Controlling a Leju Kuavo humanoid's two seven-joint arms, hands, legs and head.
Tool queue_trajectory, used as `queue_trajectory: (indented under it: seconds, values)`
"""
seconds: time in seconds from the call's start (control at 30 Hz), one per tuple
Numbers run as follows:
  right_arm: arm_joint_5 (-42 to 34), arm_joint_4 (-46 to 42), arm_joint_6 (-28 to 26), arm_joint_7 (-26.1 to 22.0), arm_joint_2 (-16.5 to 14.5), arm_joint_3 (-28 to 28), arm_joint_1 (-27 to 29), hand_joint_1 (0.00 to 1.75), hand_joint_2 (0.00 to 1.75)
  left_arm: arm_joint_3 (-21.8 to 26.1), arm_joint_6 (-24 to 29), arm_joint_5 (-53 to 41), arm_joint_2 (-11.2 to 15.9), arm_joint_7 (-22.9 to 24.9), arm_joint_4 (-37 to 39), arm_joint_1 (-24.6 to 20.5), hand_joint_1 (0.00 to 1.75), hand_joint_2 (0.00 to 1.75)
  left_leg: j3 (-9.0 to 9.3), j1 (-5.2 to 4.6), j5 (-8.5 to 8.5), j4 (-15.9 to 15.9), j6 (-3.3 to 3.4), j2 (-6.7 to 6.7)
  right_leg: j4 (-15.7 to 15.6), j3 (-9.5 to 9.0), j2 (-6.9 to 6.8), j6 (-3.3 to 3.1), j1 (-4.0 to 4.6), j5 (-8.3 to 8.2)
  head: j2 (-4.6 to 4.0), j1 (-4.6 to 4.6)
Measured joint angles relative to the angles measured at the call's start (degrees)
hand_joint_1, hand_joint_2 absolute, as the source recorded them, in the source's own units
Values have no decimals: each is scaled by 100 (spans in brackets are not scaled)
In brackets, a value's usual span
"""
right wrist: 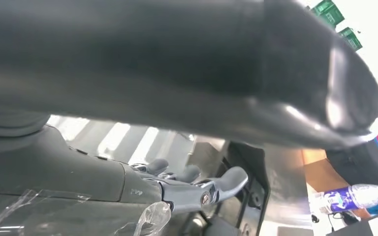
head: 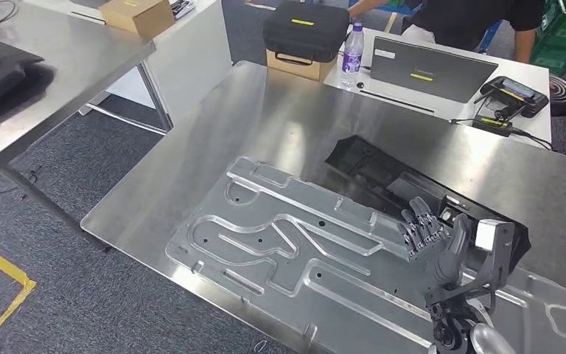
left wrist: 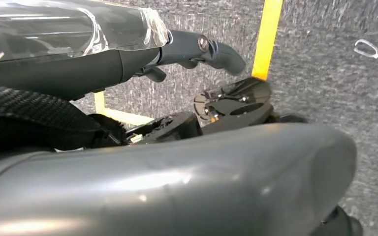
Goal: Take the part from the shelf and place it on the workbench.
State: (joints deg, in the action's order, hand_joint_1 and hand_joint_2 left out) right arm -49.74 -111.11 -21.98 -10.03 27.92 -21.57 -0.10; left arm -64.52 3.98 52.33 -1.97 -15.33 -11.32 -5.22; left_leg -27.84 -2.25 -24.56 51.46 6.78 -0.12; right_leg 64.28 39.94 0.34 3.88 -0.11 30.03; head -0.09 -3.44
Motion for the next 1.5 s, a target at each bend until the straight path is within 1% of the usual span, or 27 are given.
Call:
queue_trajectory:
  seconds: [0.03, 0.07, 0.13, 0.17, 0.2, 0.23, 0.3, 0.33, 0.4, 0.47, 0.53, 0.57, 0.6, 0.63, 0.7, 0.77, 0.8, 0.87, 0.93, 1.03, 1.1, 1.13, 1.17, 1.27, 1.33, 1.4, 1.5]
  values:
    - [16, 1, 7, -11, 3, -5, 1, 0, 0, 0, 0, 3, -5, -7, 0, -5, 0, 0, -78, 6, 63, 10, -12, 8, 388, 54, -1, 16, -11, 205, 0, 6]
    - [37, 1, 13, -25, 3, -9, 2, 0, 0, 0, -1, 7, -10, -15, 0, -10, 0, 0, -161, 9, 124, 28, -29, 16, 713, 65, -3, 38, -26, 254, 0, 10]
    - [81, 1, 20, -52, 3, -15, 4, 0, 0, 0, -1, 14, -17, -29, 0, -22, 0, 0, -361, 29, 236, 98, -62, 30, 889, -125, -5, 94, -57, -43, 0, 11]
    - [97, 1, 21, -59, 4, -15, 3, 0, 0, 0, -1, 15, -19, -36, 0, -32, 0, 0, -469, 44, 280, 155, -89, 32, 673, -360, -6, 128, -77, -226, 0, 11]
    - [108, 1, 22, -64, 3, -15, 0, 0, 0, 0, -1, 15, -19, -40, 0, -42, 0, 0, -571, 50, 310, 225, -118, 31, 284, -684, -6, 168, -102, -284, 0, 14]
    - [115, 0, 26, -67, 4, -15, -9, 0, 0, 0, -1, 15, -19, -44, 0, -51, 0, 0, -656, 48, 331, 300, -147, 26, -210, -1037, -4, 167, -111, -204, 0, 16]
    - [155, -1, 33, -77, -1, -15, -29, 0, 0, 0, 1, 15, -19, -60, 0, -59, 0, 0, -749, 28, 384, 401, -187, 15, -877, -1467, -3, 73, -110, 50, 0, 18]
    - [229, -1, 31, -72, -3, -17, -37, 0, 0, 0, 2, 14, -19, -74, 0, -59, 0, 0, -775, 26, 425, 422, -201, 9, -994, -1508, -7, -14, -97, 94, 0, 16]
    - [572, 0, -27, 3, -8, -29, -46, 0, 0, 0, 10, 20, -14, -110, 1, -53, 0, 0, -841, 44, 402, 474, -253, -9, -970, -1415, -51, -136, -111, 6, 0, 12]
    - [1031, -3, -119, 128, -11, -43, -66, 0, 0, 1, 14, 28, -11, -149, 2, -54, 0, 0, -1002, 95, -7, 868, -364, -21, -969, -1297, -92, -220, -139, -109, 0, 8]
    - [1359, -9, -180, 241, -14, -61, -92, 0, 0, 2, 14, 32, -12, -174, 2, -65, 0, 0, -1232, 167, -524, 1636, -475, -18, -965, -1161, -123, -244, -150, -215, 0, 3]
    - [1477, -12, -199, 297, -15, -73, -99, 0, 0, 2, 15, 33, -11, -179, 2, -70, 0, 0, -1301, 203, -627, 1961, -508, -17, -963, -1098, -149, -237, -154, -261, 0, 3]
    - [1585, -14, -213, 349, -16, -88, -104, 0, 0, 2, 15, 33, -11, -182, 2, -75, 0, 0, -1289, 231, -602, 2124, -531, -15, -962, -1040, -180, -227, -159, -302, 0, 2]
    - [1672, -18, -220, 394, -20, -102, -110, 0, 0, 2, 15, 34, -11, -184, 2, -77, 0, 0, -1166, 252, -472, 2057, -543, -10, -961, -990, -214, -212, -164, -340, 0, 2]
    - [1773, -40, -221, 448, -28, -127, -137, 0, 0, 2, 15, 34, -11, -181, 2, -68, 0, 0, -629, 271, -183, 1334, -541, 71, -962, -924, -283, -168, -175, -402, 0, 2]
    - [1814, -78, -214, 462, -36, -142, -171, 0, 0, 1, 15, 34, -11, -173, 2, -39, 0, 0, -121, 234, -138, 513, -507, 182, -964, -891, -358, -108, -170, -448, 0, 1]
    - [1832, -92, -204, 462, -38, -151, -185, 0, 0, 0, 16, 33, -11, -170, 2, -26, 0, 0, -18, 210, -171, 298, -487, 203, -966, -879, -402, -74, -166, -471, 0, 2]
    - [1868, -114, -171, 462, -48, -175, -200, 0, 0, 0, 19, 35, -11, -175, 2, -15, 0, 0, -53, 185, -163, 219, -430, 123, -977, -861, -490, 3, -166, -512, 0, 6]
    - [1905, -130, -131, 460, -60, -199, -212, 0, 0, 0, 19, 37, -15, -181, 2, -13, 0, 0, -110, 190, -82, 190, -349, 37, -826, -790, -385, 56, -185, -379, 0, 9]
    - [1962, -143, -88, 455, -68, -224, -214, 0, 0, 0, 18, 37, -20, -184, 2, -19, 0, 0, -204, 163, 25, 176, -236, -66, 256, -361, -105, 38, -164, 287, 0, 21]
    - [2002, -143, -66, 455, -75, -249, -208, 0, 0, 0, 17, 42, -22, -185, 2, -21, 0, 0, -260, 118, 77, 181, -196, -158, 826, -161, -69, 2, -117, 489, 0, 24]
    - [2023, -143, -52, 455, -78, -260, -206, 0, 0, 0, 17, 45, -22, -185, 2, -20, 0, 0, -278, 95, 99, 183, -188, -213, 771, -224, -58, -25, -99, 415, 0, 25]
    - [2045, -144, -36, 456, -80, -267, -205, 0, 0, 0, 17, 48, -22, -185, 2, -21, 0, 0, -288, 75, 117, 187, -186, -271, 464, -410, -31, -61, -85, 245, 0, 25]
    - [2086, -162, 4, 461, -87, -278, -210, 0, 0, 0, 16, 48, -33, -193, 2, -39, 0, 0, -345, 29, 149, 249, -209, -438, -755, -1075, 261, -174, -60, -193, 0, 23]
    - [2096, -182, 29, 464, -91, -284, -208, 0, 0, 0, 15, 49, -40, -210, 2, -50, 0, 0, -418, 30, 183, 285, -263, -538, -969, -1154, 312, -219, -46, -222, 0, 22]
    - [2103, -194, 47, 466, -101, -288, -211, 0, 0, 1, 16, 50, -34, -228, 4, -50, 0, 0, -482, 27, 193, 322, -331, -588, -988, -1132, 188, -260, -69, -271, 0, 27]
    - [2113, -215, 58, 467, -119, -293, -203, 0, 0, 0, 19, 49, -35, -249, 4, -51, 0, 0, -813, 87, -224, 1004, -502, -278, -1013, -1108, -24, -299, -117, -325, 0, 4]
